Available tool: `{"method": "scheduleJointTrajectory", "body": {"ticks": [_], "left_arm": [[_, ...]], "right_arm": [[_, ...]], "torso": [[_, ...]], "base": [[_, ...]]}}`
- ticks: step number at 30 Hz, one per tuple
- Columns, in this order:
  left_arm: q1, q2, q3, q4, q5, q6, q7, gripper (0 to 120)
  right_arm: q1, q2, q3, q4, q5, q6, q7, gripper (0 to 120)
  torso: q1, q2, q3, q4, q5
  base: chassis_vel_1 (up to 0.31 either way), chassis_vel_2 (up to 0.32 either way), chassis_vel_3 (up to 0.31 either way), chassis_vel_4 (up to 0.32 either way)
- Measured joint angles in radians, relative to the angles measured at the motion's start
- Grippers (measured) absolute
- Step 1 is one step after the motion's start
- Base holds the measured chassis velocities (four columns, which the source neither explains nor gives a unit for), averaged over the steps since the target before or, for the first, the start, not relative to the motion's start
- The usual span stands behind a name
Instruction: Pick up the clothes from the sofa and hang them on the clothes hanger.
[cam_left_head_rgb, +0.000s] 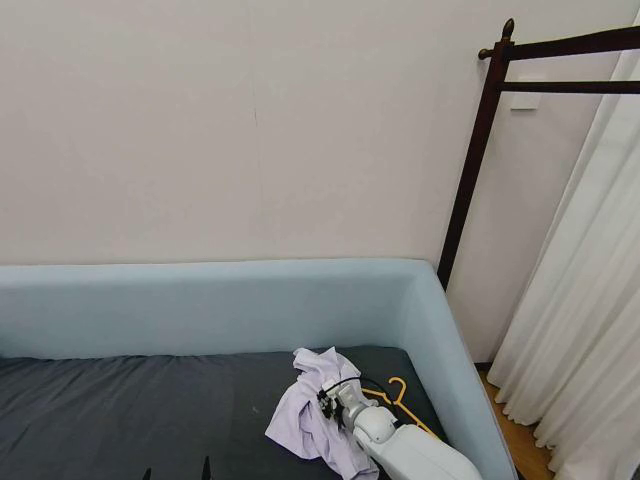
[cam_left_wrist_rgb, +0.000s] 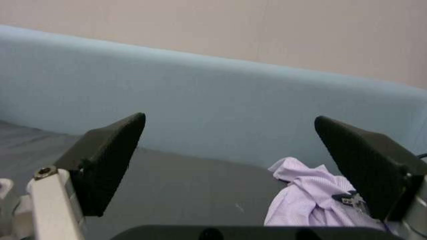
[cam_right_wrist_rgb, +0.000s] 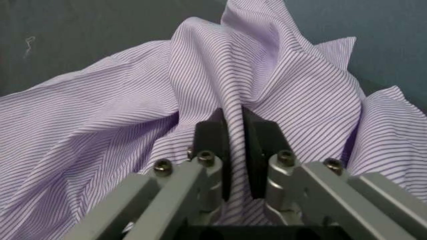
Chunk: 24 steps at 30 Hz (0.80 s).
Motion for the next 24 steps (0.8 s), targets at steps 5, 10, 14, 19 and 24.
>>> {"method": "scheduleJointTrajectory", "body": {"ticks": [5, 10, 14, 19, 24], "left_arm": [[-0.007, 0.0, 0.003, 0.003, -0.001, 0.0, 0.0, 100], [-0.01, -0.003, 0.005, 0.009, -0.002, 0.0, 0.0, 100], [-0.018, -0.005, 0.005, 0.012, -0.005, 0.0, 0.0, 100], [-0.034, -0.006, 0.004, 0.013, -0.009, 0.005, -0.001, 99], [-0.033, -0.013, 0.009, 0.007, -0.007, 0.006, 0.0, 99]], "right_arm": [[-0.002, -0.026, -0.004, 0.031, 0.006, -0.002, 0.006, 0], [-0.005, -0.061, -0.002, 0.087, 0.028, 0.002, 0.018, 0], [0.002, -0.111, 0.012, 0.199, 0.093, 0.005, 0.044, 0], [0.056, -0.192, 0.037, 0.413, 0.207, -0.003, 0.073, 0], [0.149, -0.252, 0.036, 0.613, 0.299, -0.025, 0.111, 0]], "torso": [[0.0, 0.0, 0.0, 0.0, 0.0001], [0.0, 0.0, 0.0, 0.0, 0.0001], [0.0, 0.0, 0.0, -0.0002, 0.0002], [0.0, 0.0, 0.0, -0.0001, 0.0002], [0.0, 0.0, 0.0, 0.0, 0.0]], "base": [[0.0, 0.0, 0.0, 0.0], [0.0, 0.0, 0.0, 0.0], [0.0, 0.0, 0.0, 0.0], [0.0, 0.0, 0.0, 0.0], [0.0, 0.0, 0.0, 0.0]]}}
